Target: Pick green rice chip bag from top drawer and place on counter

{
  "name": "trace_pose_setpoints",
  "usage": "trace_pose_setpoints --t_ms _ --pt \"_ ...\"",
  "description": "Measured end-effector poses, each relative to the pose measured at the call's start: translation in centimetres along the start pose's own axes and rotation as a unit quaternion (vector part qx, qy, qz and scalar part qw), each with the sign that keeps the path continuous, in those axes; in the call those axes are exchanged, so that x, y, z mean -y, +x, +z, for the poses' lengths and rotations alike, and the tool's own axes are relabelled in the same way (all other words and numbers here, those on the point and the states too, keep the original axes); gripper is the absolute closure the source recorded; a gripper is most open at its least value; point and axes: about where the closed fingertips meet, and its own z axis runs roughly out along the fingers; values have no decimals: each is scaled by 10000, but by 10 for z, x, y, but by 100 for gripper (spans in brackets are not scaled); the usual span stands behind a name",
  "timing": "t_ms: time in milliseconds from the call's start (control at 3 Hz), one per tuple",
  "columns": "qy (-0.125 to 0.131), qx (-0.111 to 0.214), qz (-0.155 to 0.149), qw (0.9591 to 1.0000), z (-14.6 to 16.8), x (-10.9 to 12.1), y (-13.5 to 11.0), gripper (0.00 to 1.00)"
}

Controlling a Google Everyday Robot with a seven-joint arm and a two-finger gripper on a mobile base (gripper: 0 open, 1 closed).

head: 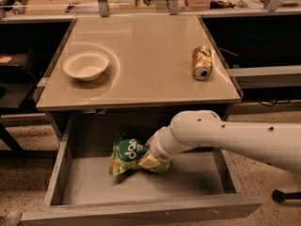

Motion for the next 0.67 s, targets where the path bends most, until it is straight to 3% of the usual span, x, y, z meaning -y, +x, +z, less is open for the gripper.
trace_pose_setpoints --t_ms 333,667 --pt "70 63 -157 9998 -35 6 -19 100" --pt "101 -10 -110 9999 -76 6 -27 100"
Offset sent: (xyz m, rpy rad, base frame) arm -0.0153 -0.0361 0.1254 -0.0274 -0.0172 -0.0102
